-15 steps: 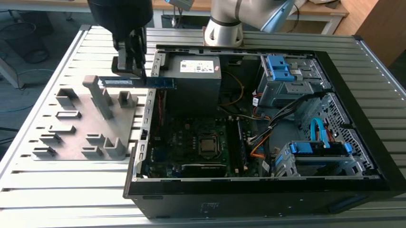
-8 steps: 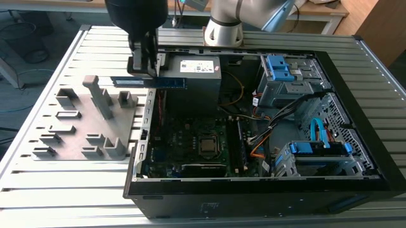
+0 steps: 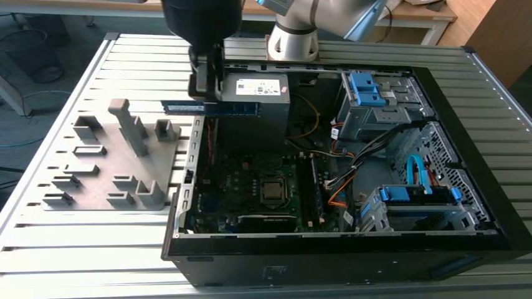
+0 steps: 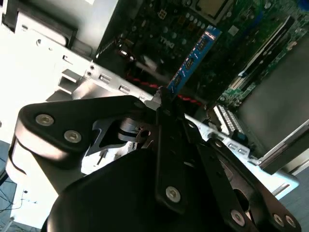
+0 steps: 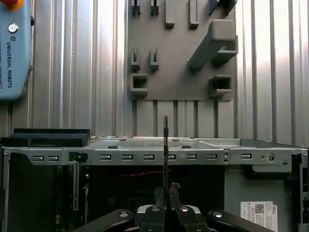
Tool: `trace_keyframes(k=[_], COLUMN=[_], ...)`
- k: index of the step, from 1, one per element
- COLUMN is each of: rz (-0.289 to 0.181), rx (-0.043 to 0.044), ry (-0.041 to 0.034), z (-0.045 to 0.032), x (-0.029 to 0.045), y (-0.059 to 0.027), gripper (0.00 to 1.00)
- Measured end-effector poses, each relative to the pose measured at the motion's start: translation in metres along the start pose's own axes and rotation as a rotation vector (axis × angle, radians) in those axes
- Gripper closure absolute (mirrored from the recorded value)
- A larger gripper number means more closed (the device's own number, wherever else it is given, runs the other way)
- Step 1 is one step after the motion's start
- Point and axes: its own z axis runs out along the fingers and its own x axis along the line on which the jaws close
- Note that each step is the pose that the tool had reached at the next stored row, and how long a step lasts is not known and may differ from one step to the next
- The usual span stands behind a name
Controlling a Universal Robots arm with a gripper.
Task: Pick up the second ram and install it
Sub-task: 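Pick up the second ram and move it above second insertion slot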
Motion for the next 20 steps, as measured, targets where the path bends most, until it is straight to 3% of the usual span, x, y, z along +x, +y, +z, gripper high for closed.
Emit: trace_keyframes(k=[9,20], rz=[0.000,0.000], rx=[-0.0020,-0.0081], ry=[0.0000,0.0000], z=[-0.0008,-0.0018], x=[-0.0005,-0.0012], y=[-0.0262,-0.0711], gripper=[0.86,0.86])
